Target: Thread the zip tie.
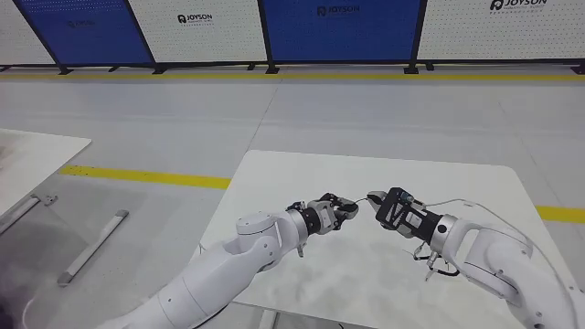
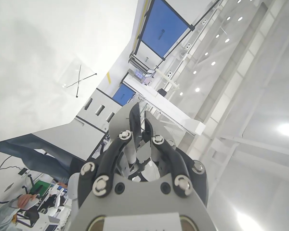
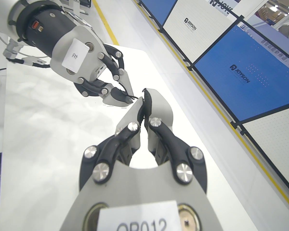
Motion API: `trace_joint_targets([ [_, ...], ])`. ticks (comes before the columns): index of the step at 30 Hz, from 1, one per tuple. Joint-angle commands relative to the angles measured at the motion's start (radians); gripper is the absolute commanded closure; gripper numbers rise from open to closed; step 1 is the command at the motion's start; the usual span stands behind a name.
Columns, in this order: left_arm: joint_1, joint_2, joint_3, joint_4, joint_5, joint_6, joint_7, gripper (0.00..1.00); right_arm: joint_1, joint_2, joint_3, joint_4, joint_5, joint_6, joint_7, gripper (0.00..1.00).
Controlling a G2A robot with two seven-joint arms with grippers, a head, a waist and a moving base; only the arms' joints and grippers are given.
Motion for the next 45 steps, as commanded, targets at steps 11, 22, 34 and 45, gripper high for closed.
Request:
trace_joint_targets([
  [11, 0.011, -0.011, -0.013, 0.003, 0.04, -0.008, -0.01, 1.0, -0.02, -0.004, 0.019, -0.003, -0.003, 0.0, -0.005, 1.0],
  [22, 0.022, -0.021, -0.026, 0.003, 0.071, -0.012, 0.001, 0.03, -0.048, -0.008, 0.043, -0.019, -0.03, 0.0, 0.015, 1.0],
  [34, 0.039, -0.03, -0.045, 0.001, 0.081, 0.001, -0.004, 0.55, -0.05, -0.012, 0.038, -0.019, -0.037, 0.0, 0.031, 1.0],
  [45, 0.044, -0.037, -0.051, 0.0, 0.087, 0.001, -0.014, 1.0, -0.05, -0.012, 0.038, -0.019, -0.037, 0.0, 0.031, 1.0],
])
